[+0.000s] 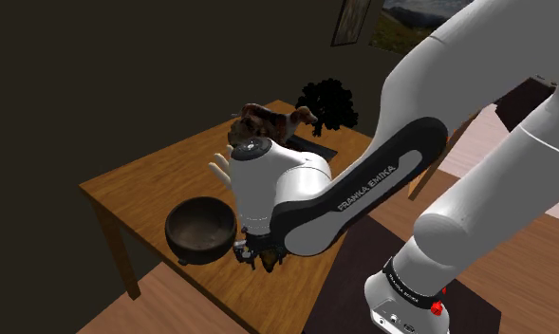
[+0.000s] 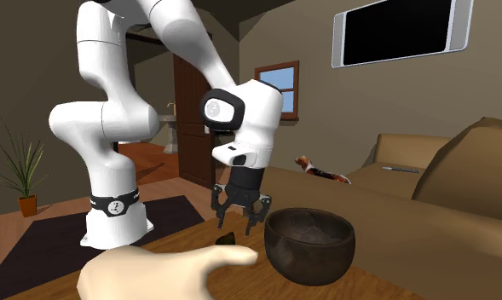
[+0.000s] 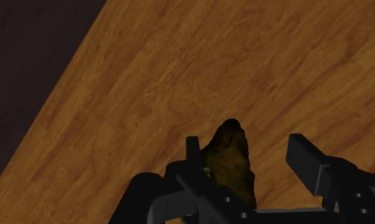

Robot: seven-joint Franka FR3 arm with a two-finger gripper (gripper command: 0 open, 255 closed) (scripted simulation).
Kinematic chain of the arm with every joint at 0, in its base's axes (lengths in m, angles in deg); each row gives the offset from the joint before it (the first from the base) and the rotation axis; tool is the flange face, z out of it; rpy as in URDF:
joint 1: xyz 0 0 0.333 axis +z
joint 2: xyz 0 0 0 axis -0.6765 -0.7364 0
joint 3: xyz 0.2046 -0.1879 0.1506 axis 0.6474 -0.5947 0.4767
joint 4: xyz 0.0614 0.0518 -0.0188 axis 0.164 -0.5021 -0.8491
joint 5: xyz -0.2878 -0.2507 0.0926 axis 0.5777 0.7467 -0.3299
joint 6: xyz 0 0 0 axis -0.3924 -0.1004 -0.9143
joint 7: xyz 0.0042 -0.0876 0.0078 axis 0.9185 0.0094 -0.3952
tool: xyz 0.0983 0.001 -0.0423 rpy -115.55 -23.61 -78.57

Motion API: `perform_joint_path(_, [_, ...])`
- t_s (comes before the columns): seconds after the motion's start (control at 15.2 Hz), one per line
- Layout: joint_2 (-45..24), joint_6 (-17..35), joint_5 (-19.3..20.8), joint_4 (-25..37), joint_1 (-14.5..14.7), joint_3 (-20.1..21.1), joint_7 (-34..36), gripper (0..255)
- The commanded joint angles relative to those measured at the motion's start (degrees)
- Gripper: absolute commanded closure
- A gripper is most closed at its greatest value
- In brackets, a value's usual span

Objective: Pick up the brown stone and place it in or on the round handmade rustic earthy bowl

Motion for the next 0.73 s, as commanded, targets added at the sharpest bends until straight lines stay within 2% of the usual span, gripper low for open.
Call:
perform_joint_path(0.0, [6.8,6.3,-7.3,-4.9,1.6,-2.1,-12.1,0])
perform_joint_path(0.13, [11.8,14.6,-14.3,-10.6,6.2,-8.3,-25.5,0])
perform_joint_path(0.2, [12.2,16.3,-15.2,-11.6,7.6,-10.1,-27.7,0])
perform_joint_path(0.53, [5.5,22.7,-7.7,-12.0,1.7,-5.9,-22.5,0])
perform_joint_path(0.59, [4.1,24.0,-5.3,-12.0,-0.1,-4.7,-20.8,0])
perform_joint_path(0.66, [1.6,25.9,-0.1,-12.0,-3.5,-2.6,-17.2,0])
